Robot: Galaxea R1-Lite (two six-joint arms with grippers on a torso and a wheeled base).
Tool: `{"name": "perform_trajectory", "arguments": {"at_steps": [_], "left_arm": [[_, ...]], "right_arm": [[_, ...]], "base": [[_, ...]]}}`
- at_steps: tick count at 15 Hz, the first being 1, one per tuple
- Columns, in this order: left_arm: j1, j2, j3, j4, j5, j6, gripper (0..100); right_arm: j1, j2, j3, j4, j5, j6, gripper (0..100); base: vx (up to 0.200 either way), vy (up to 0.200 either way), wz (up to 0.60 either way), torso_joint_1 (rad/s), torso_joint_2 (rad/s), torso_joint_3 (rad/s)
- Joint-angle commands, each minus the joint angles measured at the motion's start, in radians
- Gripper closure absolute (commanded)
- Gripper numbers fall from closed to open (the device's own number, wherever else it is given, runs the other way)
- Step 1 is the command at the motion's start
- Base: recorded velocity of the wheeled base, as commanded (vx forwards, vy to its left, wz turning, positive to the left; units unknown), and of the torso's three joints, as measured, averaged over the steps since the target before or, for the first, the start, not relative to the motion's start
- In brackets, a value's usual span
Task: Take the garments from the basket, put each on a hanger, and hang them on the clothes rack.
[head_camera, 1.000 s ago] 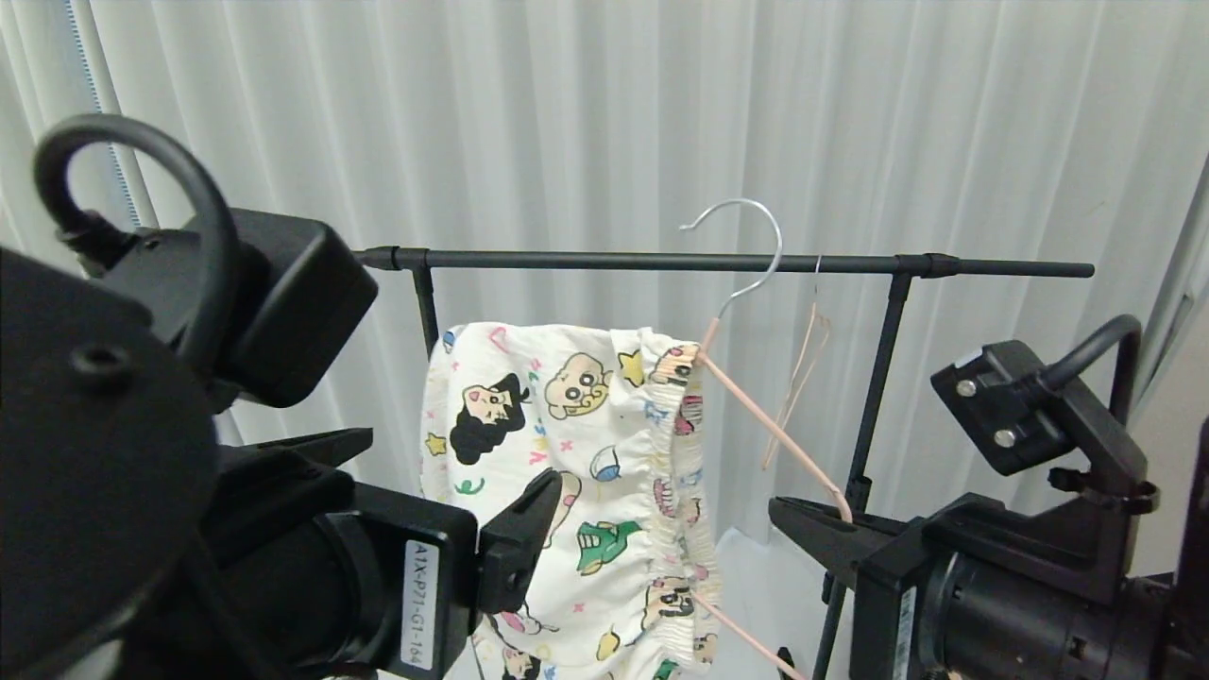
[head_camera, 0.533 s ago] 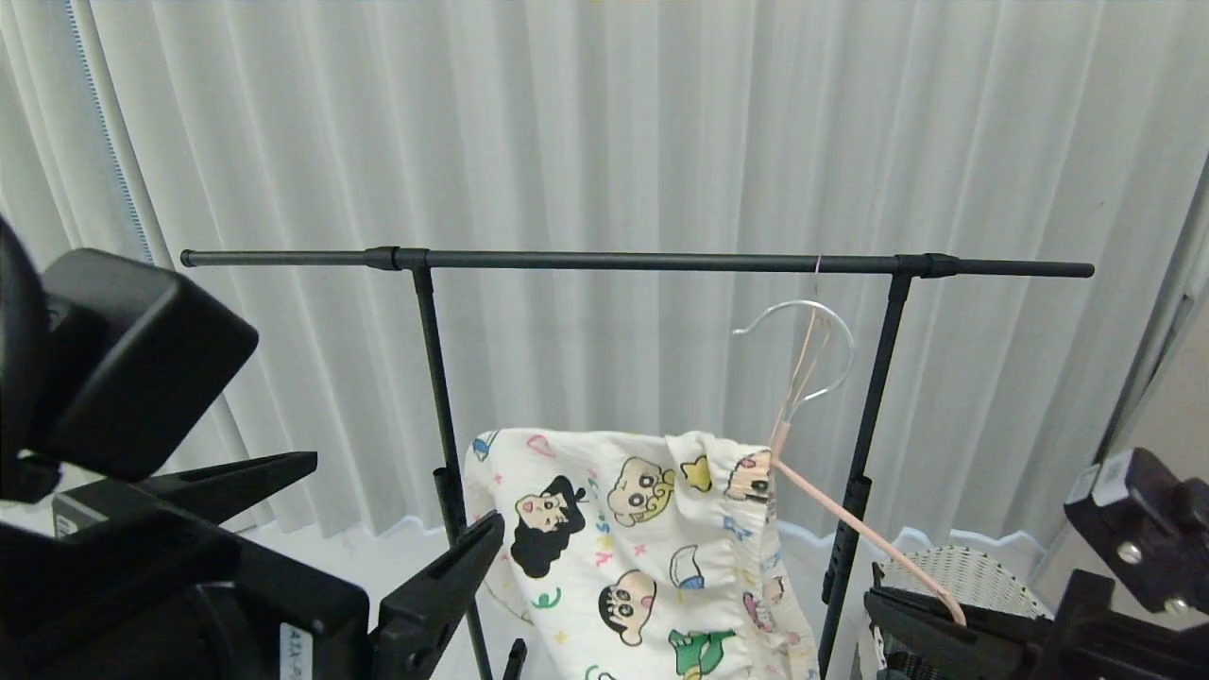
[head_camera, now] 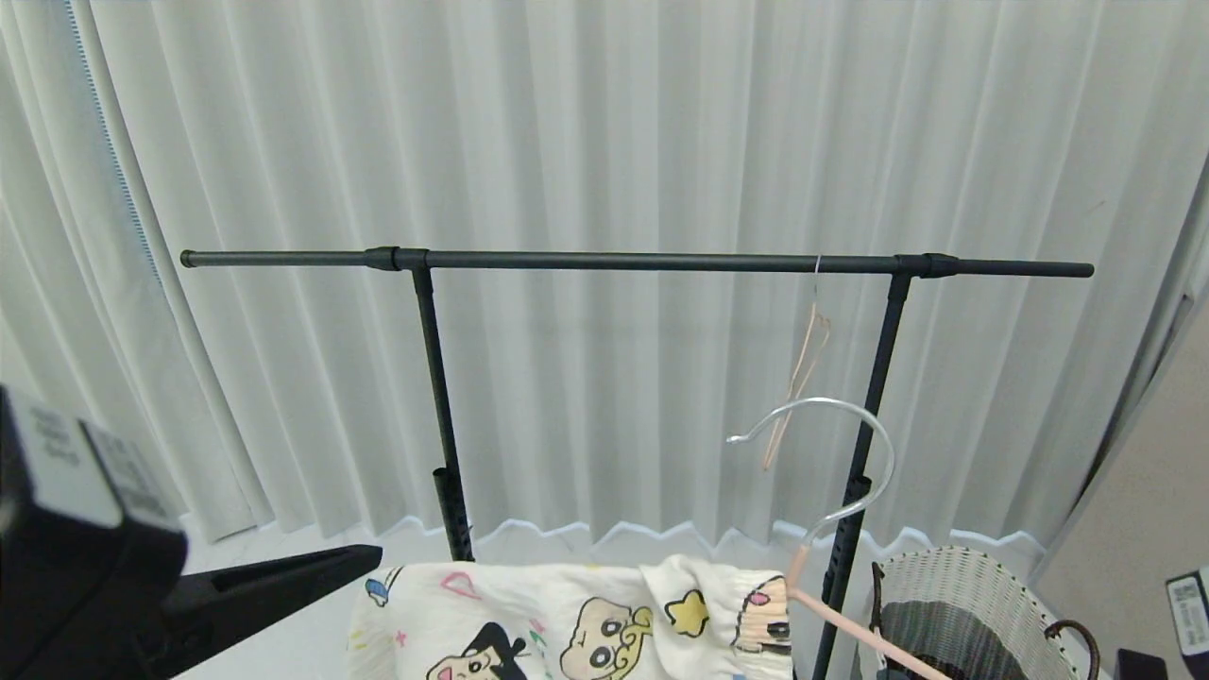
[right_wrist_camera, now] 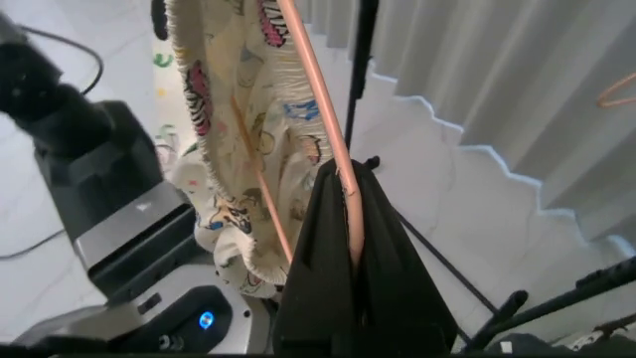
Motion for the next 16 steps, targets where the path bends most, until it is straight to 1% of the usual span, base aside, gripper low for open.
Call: {"name": "perform_trajectory", "arguments": {"at_steps": [1, 2, 3, 4, 5, 6, 8, 9, 11, 13, 15, 16], "left_arm": [[-0.03, -0.072, 0.031, 0.001, -0.076, 0.092, 0], [-0.027, -0.113, 0.052, 0.001, -0.128, 0.155, 0], [-0.002, -0.184, 0.08, 0.001, -0.234, 0.247, 0], [0.07, -0.245, 0.103, 0.001, -0.362, 0.329, 0], [0.134, -0.268, 0.117, -0.012, -0.429, 0.381, 0], [0.171, -0.27, 0.129, -0.044, -0.467, 0.413, 0], [0.186, -0.235, 0.183, -0.181, -0.53, 0.427, 0], [0.186, -0.207, 0.221, -0.245, -0.552, 0.427, 0], [0.186, -0.146, 0.273, -0.337, -0.616, 0.431, 0], [0.189, -0.11, 0.282, -0.357, -0.676, 0.439, 0], [0.2, -0.096, 0.313, -0.358, -0.678, 0.447, 0], [0.208, -0.1, 0.332, -0.36, -0.678, 0.464, 0]], "right_arm": [[0.01, -0.007, 0.023, -0.001, 0.024, -0.03, 100], [0.01, -0.007, 0.031, -0.004, 0.036, -0.045, 100], [0.012, -0.01, 0.035, -0.009, 0.056, -0.06, 100], [0.012, -0.01, 0.035, -0.013, 0.073, -0.07, 100], [0.013, -0.01, 0.035, -0.015, 0.08, -0.073, 100], [0.024, -0.01, 0.035, -0.018, 0.083, -0.074, 100], [0.051, -0.007, 0.037, -0.046, 0.082, -0.079, 100], [0.061, -0.007, 0.037, -0.049, 0.082, -0.097, 100], [0.068, -0.01, 0.037, -0.049, 0.085, -0.143, 100], [0.073, -0.016, 0.037, -0.047, 0.114, -0.183, 100], [0.073, -0.015, 0.04, -0.046, 0.14, -0.217, 100], [0.073, -0.009, 0.04, -0.046, 0.148, -0.226, 100]], "base": [[0.0, 0.0, 0.0, 0.0, 0.0, 0.0], [0.0, 0.0, 0.0, 0.0, 0.0, 0.0], [0.0, 0.0, 0.0, 0.0, 0.0, 0.0], [0.0, 0.0, 0.0, 0.0, 0.0, 0.0], [0.0, 0.0, 0.0, 0.0, 0.0, 0.0], [0.0, 0.0, 0.0, 0.0, 0.0, 0.0], [0.0, 0.0, 0.0, 0.0, 0.0, 0.0], [0.0, 0.0, 0.0, 0.0, 0.0, 0.0], [0.0, 0.0, 0.0, 0.0, 0.0, 0.0], [0.0, 0.0, 0.0, 0.0, 0.0, 0.0], [0.0, 0.0, 0.0, 0.0, 0.0, 0.0], [0.0, 0.0, 0.0, 0.0, 0.0, 0.0]]}}
